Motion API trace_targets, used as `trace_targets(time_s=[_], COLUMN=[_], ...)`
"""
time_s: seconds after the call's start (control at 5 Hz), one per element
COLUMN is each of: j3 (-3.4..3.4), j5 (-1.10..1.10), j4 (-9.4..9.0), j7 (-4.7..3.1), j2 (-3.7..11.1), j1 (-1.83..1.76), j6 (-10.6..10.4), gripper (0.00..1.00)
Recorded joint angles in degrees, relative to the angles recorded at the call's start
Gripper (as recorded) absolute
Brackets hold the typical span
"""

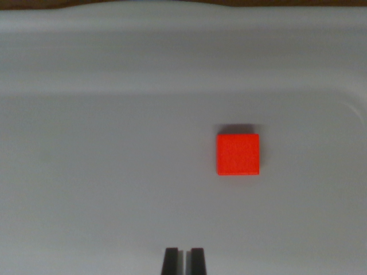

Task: Reach red block

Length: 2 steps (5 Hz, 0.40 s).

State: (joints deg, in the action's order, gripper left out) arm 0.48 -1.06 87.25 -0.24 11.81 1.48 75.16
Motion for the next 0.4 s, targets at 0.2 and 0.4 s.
trace_targets(time_s=[0.2, 0.4], j3=[-0.25, -0.25], j5=[0.15, 0.15], j4=[-0.70, -0.70], j7=[-0.54, -0.54], j2=[2.14, 2.14], j1=[0.38, 0.38], j6=[-2.6, -2.6], gripper=[0.00, 0.00])
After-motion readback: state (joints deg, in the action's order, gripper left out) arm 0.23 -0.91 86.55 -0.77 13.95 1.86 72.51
